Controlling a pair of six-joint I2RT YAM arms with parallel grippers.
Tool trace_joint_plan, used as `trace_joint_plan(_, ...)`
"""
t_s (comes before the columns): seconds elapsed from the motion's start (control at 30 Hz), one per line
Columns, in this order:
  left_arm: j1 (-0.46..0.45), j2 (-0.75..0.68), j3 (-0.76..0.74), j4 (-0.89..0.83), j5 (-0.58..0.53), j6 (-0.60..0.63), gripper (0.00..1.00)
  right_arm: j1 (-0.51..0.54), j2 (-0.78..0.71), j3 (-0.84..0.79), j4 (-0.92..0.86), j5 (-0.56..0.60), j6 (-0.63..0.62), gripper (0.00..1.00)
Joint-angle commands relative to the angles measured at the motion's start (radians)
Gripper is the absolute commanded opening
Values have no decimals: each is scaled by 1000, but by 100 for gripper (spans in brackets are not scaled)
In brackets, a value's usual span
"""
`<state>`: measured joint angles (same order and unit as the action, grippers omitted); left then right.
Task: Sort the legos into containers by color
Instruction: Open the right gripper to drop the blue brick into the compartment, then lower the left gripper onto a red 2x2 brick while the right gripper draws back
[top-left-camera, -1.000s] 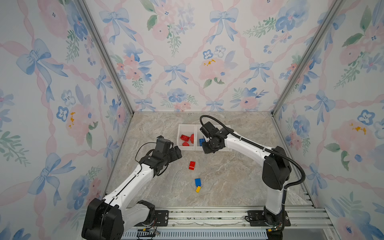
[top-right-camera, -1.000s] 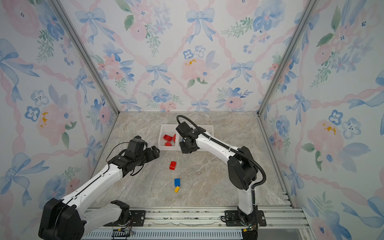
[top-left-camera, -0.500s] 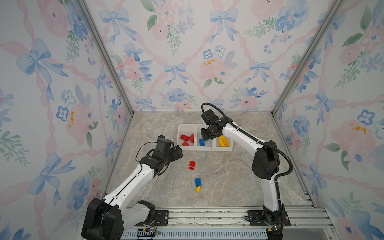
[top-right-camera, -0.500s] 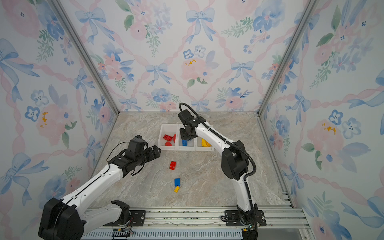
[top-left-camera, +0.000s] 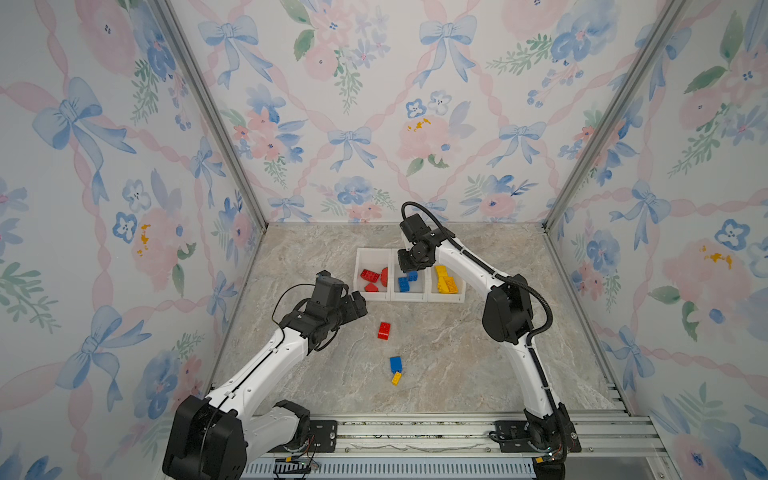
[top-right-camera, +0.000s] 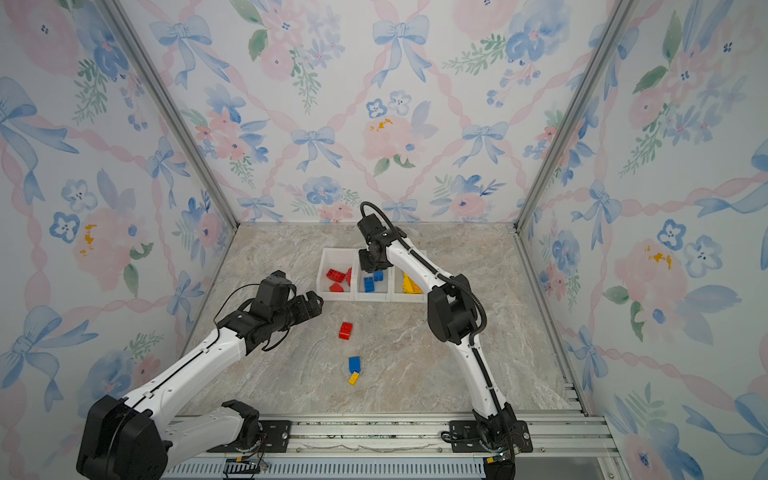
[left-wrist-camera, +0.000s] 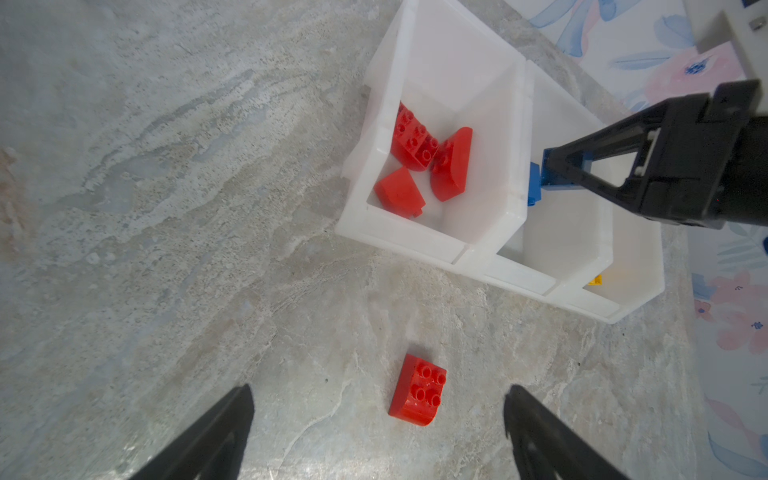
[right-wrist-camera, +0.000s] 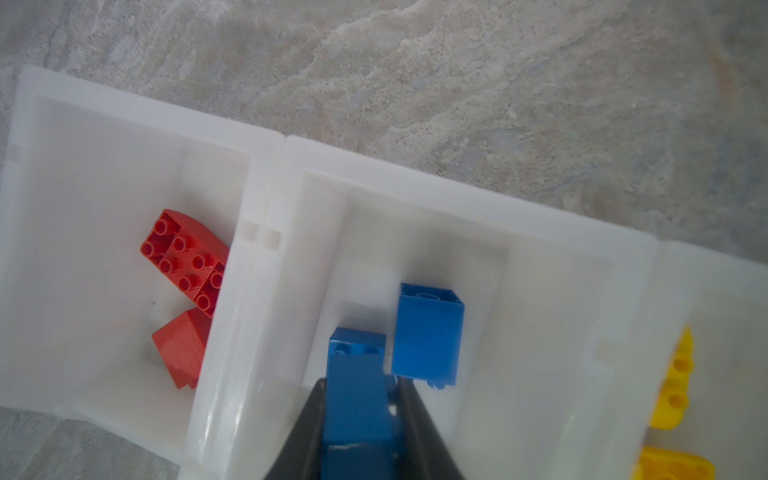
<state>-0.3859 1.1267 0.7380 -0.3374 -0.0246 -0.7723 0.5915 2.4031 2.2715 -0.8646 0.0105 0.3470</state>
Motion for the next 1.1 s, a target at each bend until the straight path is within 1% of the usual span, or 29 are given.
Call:
trace_joint_plan(0.0, -8, 2, -9, 7, 3, -13, 96, -9, 38, 53, -31, -29, 14, 31)
trace_joint_plan(0.1, -10, 8, -5, 7, 3, -14, 96, -13, 44, 62, -35, -29, 15, 46)
trace_joint_plan(0.2, -14, 11, -4, 8, -1, -15, 96, -12, 36, 57, -34, -32, 15, 53)
trace_joint_plan(0.43, -23, 25, -1, 7, -11, -14, 96, -12, -18, -5, -9, -30, 21, 54)
trace_joint_plan(0.73, -56, 47, 12, 7, -31, 4, 93, -2, -165, -166, 23, -22, 26, 56)
trace_joint_plan(1.07, -121, 109, 49, 4, -55, 30, 90, 6, -422, -465, 77, -24, 44, 71)
